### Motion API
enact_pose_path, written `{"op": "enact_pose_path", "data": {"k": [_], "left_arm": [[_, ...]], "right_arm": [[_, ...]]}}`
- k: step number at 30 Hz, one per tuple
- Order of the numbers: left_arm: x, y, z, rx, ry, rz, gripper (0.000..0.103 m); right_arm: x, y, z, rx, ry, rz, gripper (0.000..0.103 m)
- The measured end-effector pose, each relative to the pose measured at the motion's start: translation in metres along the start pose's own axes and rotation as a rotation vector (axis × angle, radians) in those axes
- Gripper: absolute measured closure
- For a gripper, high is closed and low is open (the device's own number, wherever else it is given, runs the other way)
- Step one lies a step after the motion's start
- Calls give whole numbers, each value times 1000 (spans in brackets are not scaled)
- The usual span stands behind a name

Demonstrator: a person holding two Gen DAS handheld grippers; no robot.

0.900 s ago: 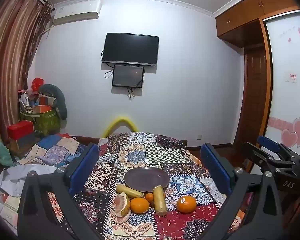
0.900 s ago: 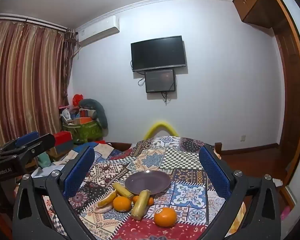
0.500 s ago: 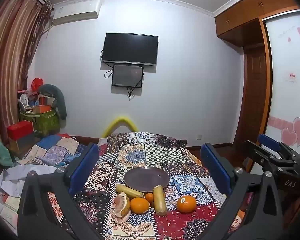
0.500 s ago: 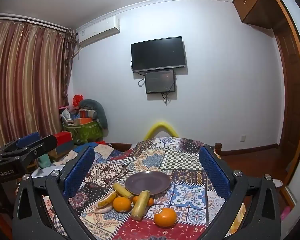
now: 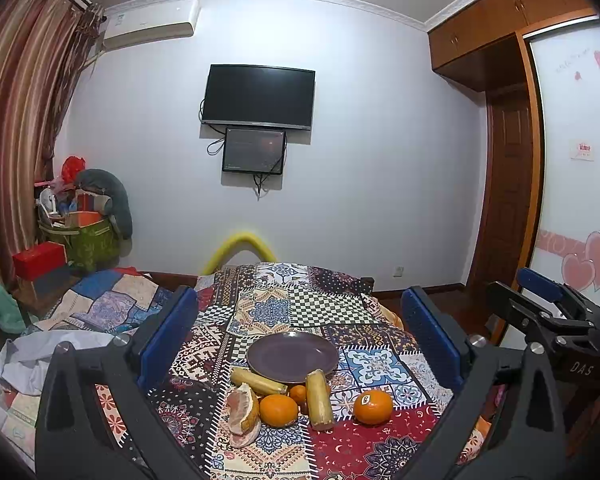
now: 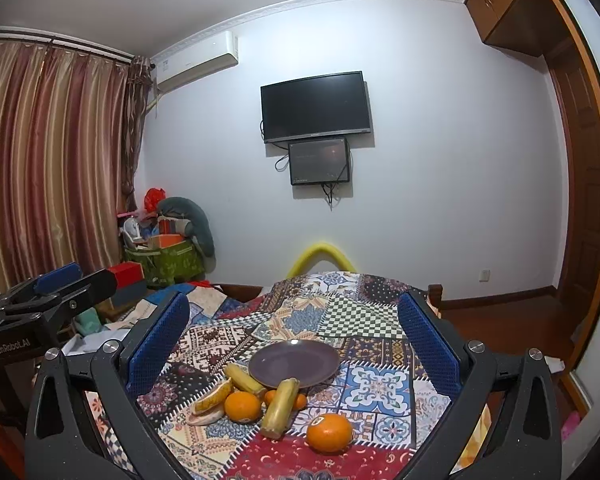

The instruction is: Organize fruits

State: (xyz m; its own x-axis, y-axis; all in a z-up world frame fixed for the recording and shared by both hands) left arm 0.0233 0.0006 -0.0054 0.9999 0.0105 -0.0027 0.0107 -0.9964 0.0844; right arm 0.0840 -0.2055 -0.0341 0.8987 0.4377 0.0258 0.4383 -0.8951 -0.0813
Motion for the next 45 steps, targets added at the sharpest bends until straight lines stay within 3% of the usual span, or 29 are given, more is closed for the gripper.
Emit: {"op": "enact_pose_path", "data": {"k": [45], "left_arm": [[3,3,0,7,-8,14,0]], "right_arm": [[2,3,4,-1,-6,-1,0]]}}
Point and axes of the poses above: each gripper's, at about its wrist camera, not at the fingertips, and x roughly the way its jaws point, y to its right, z to its underside, the point moved 2 cm from there along x, roughly the way its jaws point, and after that the axes turned 10 degrees about y, right-handed, at the moved point
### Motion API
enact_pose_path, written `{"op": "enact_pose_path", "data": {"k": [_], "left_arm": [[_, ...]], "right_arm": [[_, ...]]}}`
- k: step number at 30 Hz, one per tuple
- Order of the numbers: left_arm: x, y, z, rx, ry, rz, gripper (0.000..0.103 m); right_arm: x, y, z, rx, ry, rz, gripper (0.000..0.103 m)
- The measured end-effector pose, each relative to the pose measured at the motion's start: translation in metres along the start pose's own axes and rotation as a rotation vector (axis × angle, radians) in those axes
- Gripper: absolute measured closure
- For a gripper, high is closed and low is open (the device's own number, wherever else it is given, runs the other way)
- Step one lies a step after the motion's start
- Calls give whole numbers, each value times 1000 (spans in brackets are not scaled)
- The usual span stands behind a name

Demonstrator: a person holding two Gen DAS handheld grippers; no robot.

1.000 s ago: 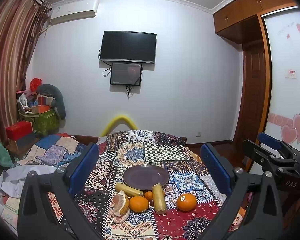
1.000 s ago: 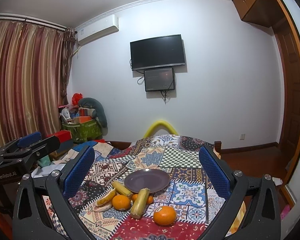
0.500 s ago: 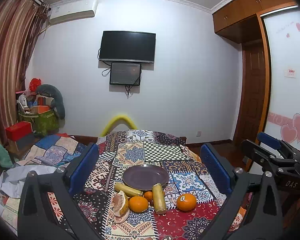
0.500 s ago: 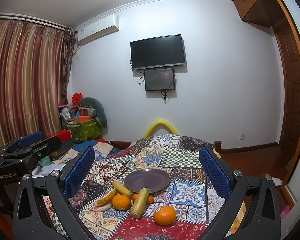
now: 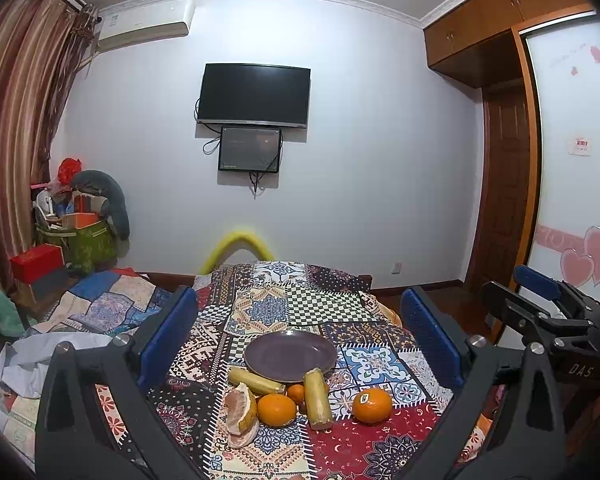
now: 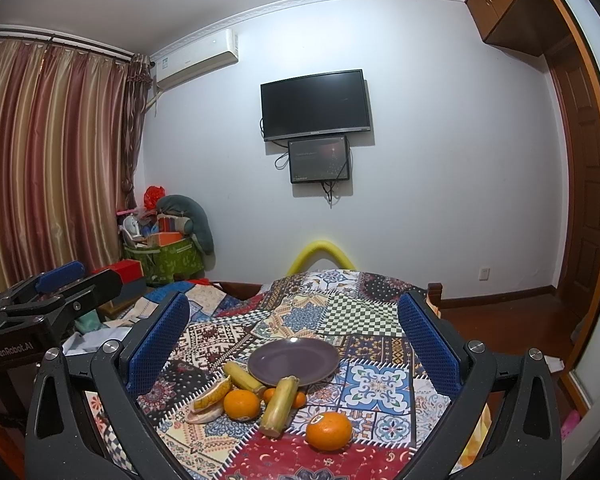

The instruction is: Organize fruits

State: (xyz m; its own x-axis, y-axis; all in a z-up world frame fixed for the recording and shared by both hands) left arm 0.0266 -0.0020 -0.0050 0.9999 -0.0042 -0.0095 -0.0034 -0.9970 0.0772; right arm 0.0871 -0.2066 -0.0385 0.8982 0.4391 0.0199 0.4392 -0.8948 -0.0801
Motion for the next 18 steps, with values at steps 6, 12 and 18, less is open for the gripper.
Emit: {"op": "enact_pose_path", "data": {"k": [6,12,18], "left_arm": [[-1,0,0,0,0,0,0],[-1,-1,1,-1,0,-1,0],[2,-4,6,1,-16,-7,0]], "right_arm": [[1,0,0,-2,-4,-2,0],[2,0,0,-4,-8,-1,0],[12,0,11,-28,-48,26,0]]}}
Point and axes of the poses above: each gripper's, at about its wrist camera, not at the fingertips, and x roughly the way its jaws point, y to its right, z to its underside, the point moved 2 cm from there along x, roughly the way its jaws point, and after that the axes turned 10 degrees about y, right-handed, at the moved point
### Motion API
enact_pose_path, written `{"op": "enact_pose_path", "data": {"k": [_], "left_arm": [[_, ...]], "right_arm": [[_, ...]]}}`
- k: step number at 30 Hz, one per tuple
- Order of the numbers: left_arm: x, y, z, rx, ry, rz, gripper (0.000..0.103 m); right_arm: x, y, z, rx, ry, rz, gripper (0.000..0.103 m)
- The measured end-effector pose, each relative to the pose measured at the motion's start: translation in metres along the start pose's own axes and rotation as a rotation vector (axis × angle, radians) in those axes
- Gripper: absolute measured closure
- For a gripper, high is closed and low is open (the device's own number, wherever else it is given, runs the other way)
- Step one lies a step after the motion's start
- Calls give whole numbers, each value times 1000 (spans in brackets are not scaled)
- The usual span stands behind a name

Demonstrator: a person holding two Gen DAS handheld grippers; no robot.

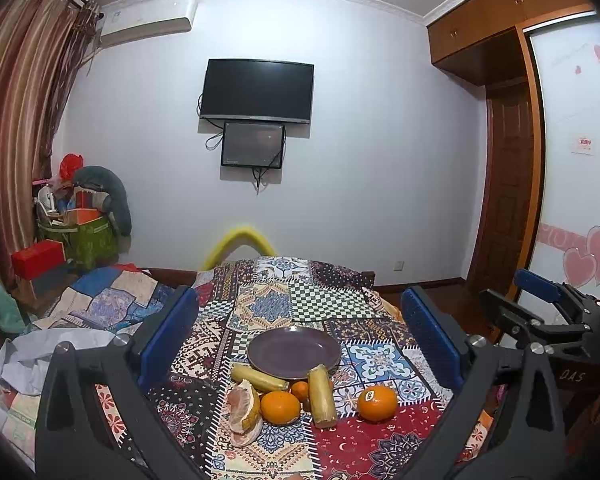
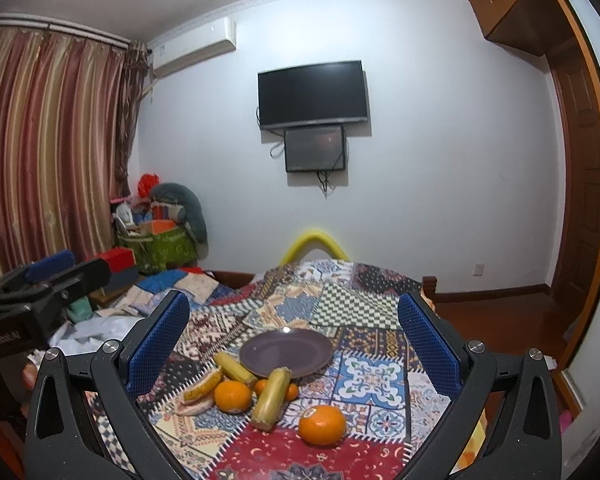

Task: Organize fruits
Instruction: 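Lower the left tool onto the pomelo segment while the right tool reaches the large orange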

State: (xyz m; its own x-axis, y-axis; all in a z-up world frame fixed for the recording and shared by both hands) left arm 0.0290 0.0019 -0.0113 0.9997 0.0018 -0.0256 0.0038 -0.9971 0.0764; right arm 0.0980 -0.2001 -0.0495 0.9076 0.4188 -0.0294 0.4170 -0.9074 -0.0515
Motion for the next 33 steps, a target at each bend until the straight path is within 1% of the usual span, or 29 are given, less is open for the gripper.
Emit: {"op": "enact_pose_path", "data": {"k": [4,7,10,13,15,17,19,22,27,33], "left_arm": [[11,-8,10,0,-41,-13,0],[22,-16,20,0,-87,-23,0],[37,-26,36,-11,-153,-27,0],[50,-34,51,-17,-203,-38,1],[60,-41,64,-18,-243,-47,4],[71,-47,78,-28,-292,-49,13],[83,-53,94,-42,-354,-53,15],[98,-61,118,-61,-424,-62,18],[117,-73,150,-89,-512,-73,22],[136,-83,182,-114,-601,-69,34]], "right_arm": [[11,5,15,-3,-55,8,0],[24,11,33,-8,-113,27,0],[33,16,46,-15,-159,40,0],[47,23,66,-13,-233,51,0],[55,28,76,-6,-272,56,0],[61,33,86,-2,-313,68,0],[70,40,100,5,-364,70,0],[76,43,113,7,-412,65,0],[88,47,137,-14,-491,66,0],[106,53,164,40,-572,42,0]]}}
Point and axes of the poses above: each gripper's, at about its wrist camera, not at the fingertips, and x roughly the way its jaws point, y to its right, z to its underside, the point moved 2 cm from there along x, roughly the way its jaws point, and after that the axes turned 10 degrees about y, right-handed, at the moved point
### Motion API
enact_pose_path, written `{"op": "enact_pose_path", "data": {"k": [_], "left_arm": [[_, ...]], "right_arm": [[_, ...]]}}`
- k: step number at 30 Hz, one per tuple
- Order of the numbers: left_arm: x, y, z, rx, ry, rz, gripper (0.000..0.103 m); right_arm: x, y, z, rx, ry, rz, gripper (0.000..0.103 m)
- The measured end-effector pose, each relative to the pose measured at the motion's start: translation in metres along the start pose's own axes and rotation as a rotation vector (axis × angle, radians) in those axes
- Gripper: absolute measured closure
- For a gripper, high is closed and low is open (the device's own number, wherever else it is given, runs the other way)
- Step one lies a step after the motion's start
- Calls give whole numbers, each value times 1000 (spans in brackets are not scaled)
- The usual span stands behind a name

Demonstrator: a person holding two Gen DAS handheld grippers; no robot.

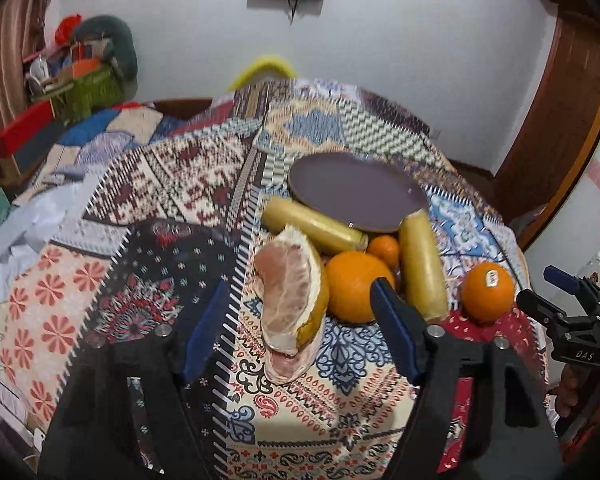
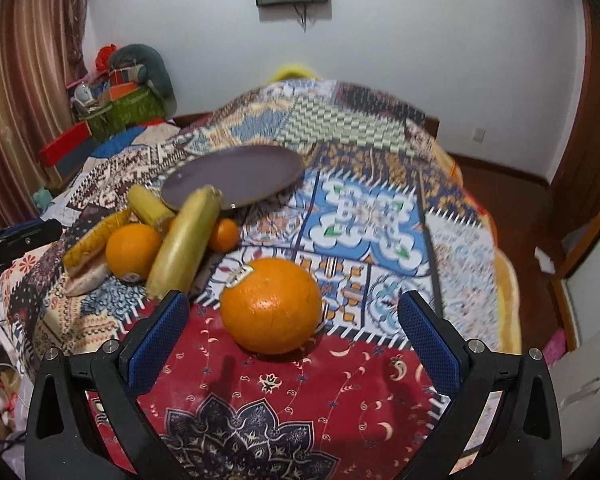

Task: Organize fruits
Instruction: 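Lower the left tool onto the pomelo segment while the right tool reaches the large orange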

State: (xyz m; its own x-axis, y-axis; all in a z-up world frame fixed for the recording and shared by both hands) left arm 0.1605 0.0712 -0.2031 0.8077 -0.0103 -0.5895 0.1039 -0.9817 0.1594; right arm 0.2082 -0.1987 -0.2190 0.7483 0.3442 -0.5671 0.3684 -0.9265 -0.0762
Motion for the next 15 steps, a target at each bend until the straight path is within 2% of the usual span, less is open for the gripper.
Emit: {"op": "enact_pose_path", "data": {"k": [7,15], "left_arm": [[27,-4,3,-8,-48,13,50],[52,-5,5,-9,-82,24,50]], "right_arm": [[20,2,8,32,-46,-62,2],[34,2,13,45,-80,-98,21]]}}
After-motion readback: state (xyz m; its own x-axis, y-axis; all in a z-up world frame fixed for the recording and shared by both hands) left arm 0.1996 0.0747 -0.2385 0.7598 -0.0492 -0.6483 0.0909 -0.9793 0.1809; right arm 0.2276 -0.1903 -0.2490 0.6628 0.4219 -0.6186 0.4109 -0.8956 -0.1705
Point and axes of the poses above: each gripper's, at about its wrist camera, not at the fingertips, and x roughly the way its jaws point, y to its right, z to its underside, the point moved 2 cm from there along x, roughly the way its jaws point, and after that the axes turned 10 degrees about y, right-handed, at the moved point
